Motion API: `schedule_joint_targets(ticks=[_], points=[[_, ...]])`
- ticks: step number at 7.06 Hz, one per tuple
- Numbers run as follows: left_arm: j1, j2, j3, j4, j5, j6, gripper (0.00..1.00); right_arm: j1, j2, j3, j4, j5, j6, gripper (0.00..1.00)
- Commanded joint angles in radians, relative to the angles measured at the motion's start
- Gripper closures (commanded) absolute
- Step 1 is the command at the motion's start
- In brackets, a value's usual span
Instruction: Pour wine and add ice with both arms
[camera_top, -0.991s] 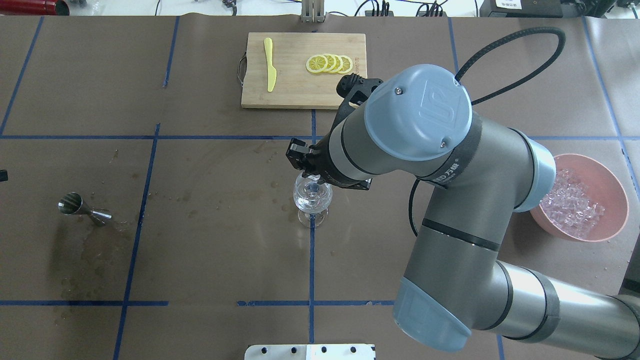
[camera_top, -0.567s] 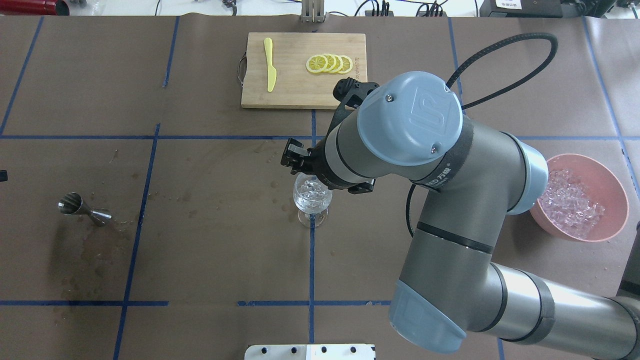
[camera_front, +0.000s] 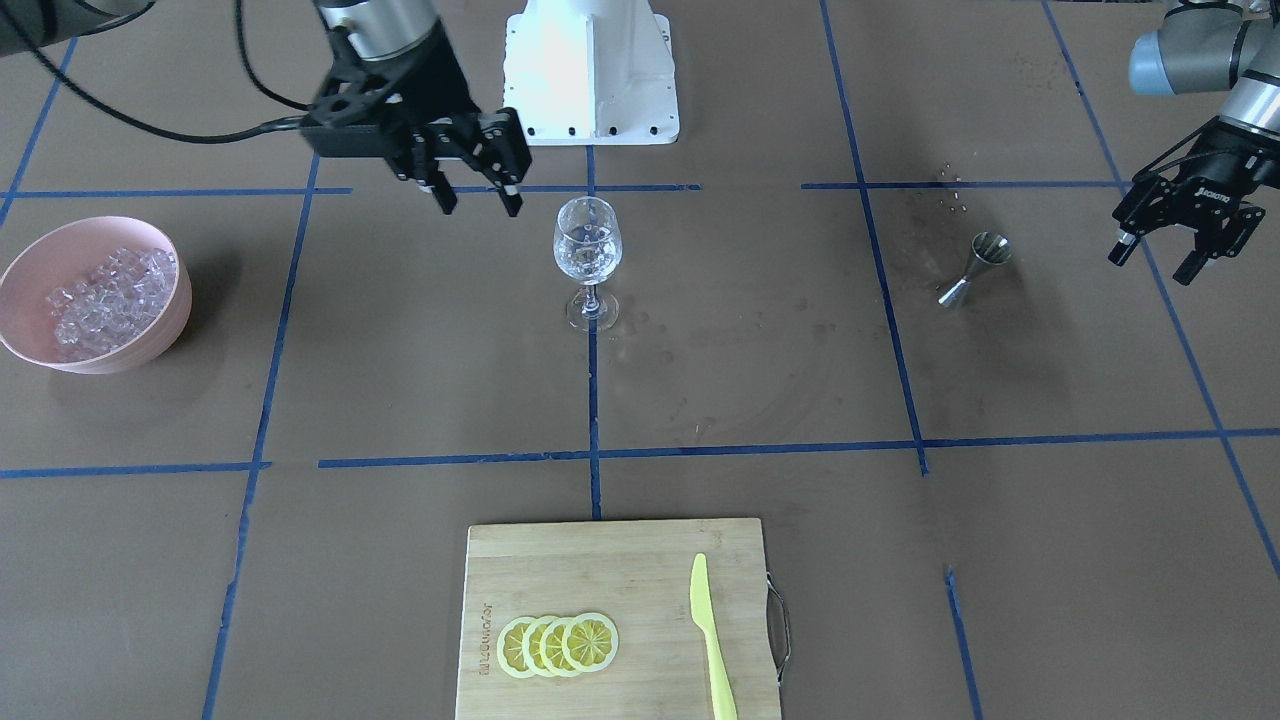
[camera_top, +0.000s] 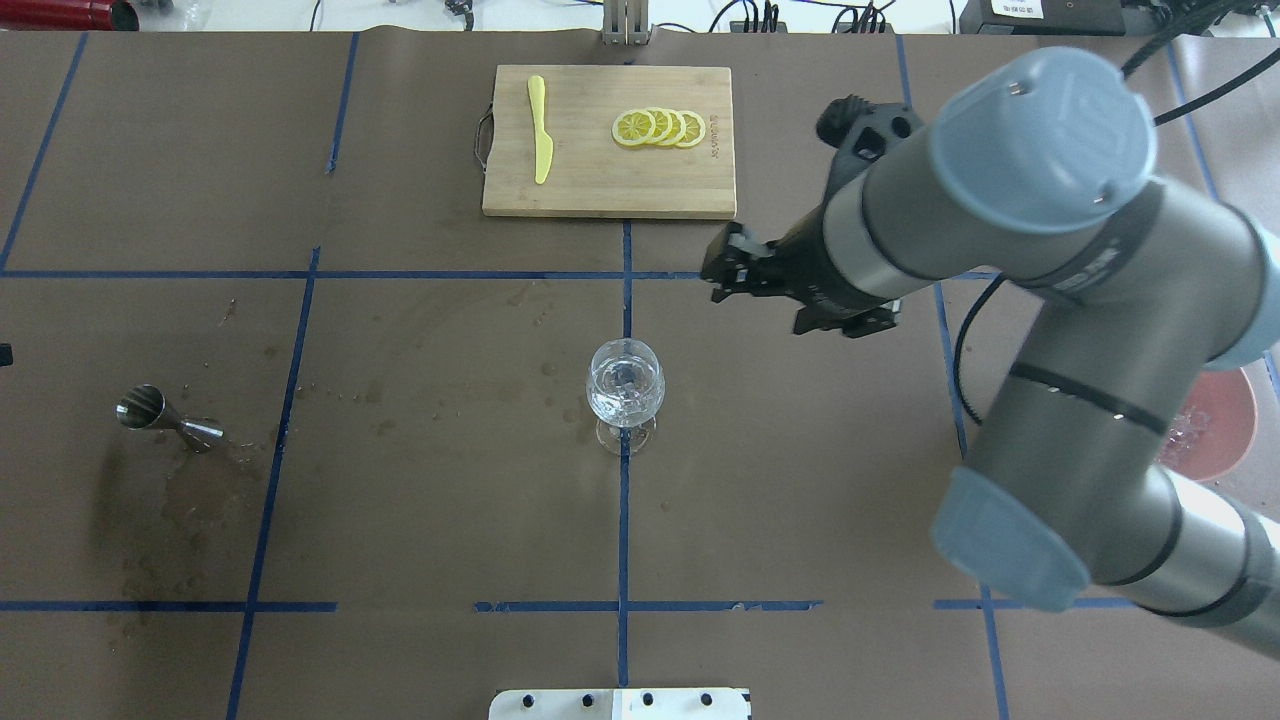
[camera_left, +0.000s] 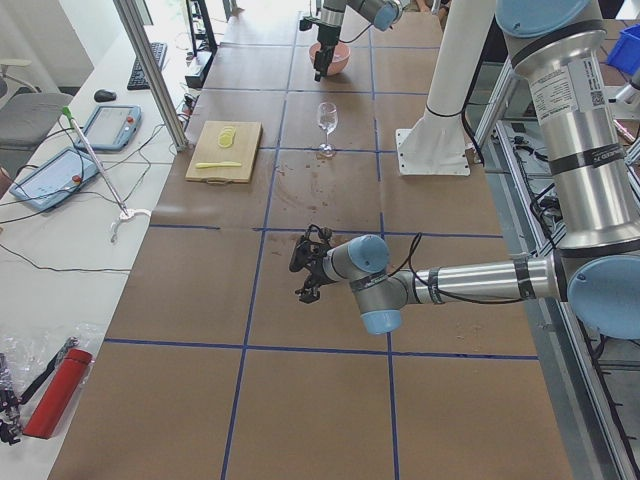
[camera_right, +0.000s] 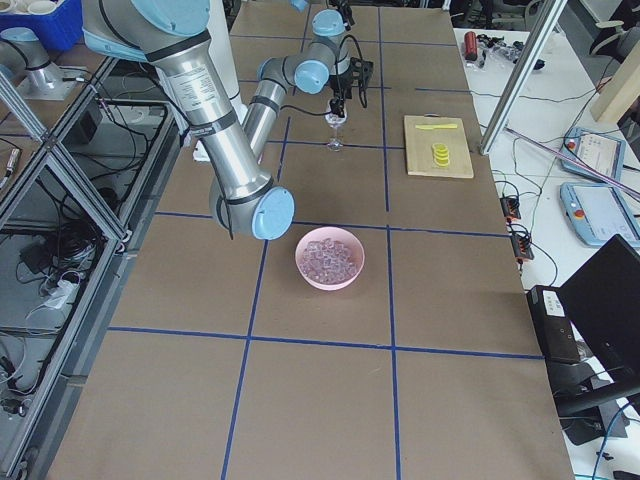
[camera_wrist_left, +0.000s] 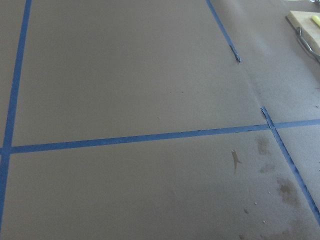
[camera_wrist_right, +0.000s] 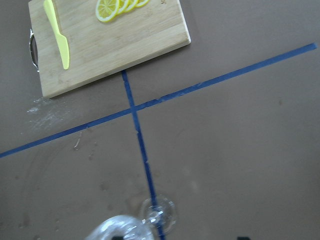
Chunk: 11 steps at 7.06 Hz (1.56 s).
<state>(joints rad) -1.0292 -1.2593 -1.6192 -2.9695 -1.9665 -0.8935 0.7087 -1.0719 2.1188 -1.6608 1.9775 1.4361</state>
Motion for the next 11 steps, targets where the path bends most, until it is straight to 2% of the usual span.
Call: schedule_joint_targets(ticks=[1,2,3,4,6,7,9,10,11], points=[[0.001,0.001,0.002,0.006,-0.012,0.007,0.0,0.255,-0.255,0.037,0.006,0.133,-0.397,0.0],[0.005,-0.008,0.008,0.017,-0.085,0.048,0.0,0.414,-0.339,-0.015,0.003,0.191,-0.672,0.0],[-0.039,-0.009,0.03,0.074,-0.142,0.221,0.0,0.593,-0.348,-0.14,0.003,0.315,-0.926,0.0],[-0.133,-0.038,0.021,0.218,-0.197,0.335,0.0,0.723,-0.352,-0.243,-0.004,0.348,-1.147,0.0],[-0.295,-0.2,0.009,0.613,-0.352,0.572,0.0,0.86,-0.35,-0.441,-0.001,0.349,-1.475,0.0],[-0.349,-0.253,-0.055,0.876,-0.36,0.672,0.0,0.873,-0.35,-0.495,-0.002,0.351,-1.54,0.0],[-0.481,-0.349,-0.154,1.358,-0.361,0.895,0.0,0.874,-0.35,-0.519,-0.007,0.386,-1.542,0.0],[-0.535,-0.441,-0.154,1.552,-0.354,0.986,0.0,0.87,-0.346,-0.523,-0.017,0.385,-1.542,0.0],[-0.554,-0.445,-0.153,1.604,-0.351,1.04,0.0,0.877,-0.346,-0.519,-0.039,0.385,-1.543,0.0]])
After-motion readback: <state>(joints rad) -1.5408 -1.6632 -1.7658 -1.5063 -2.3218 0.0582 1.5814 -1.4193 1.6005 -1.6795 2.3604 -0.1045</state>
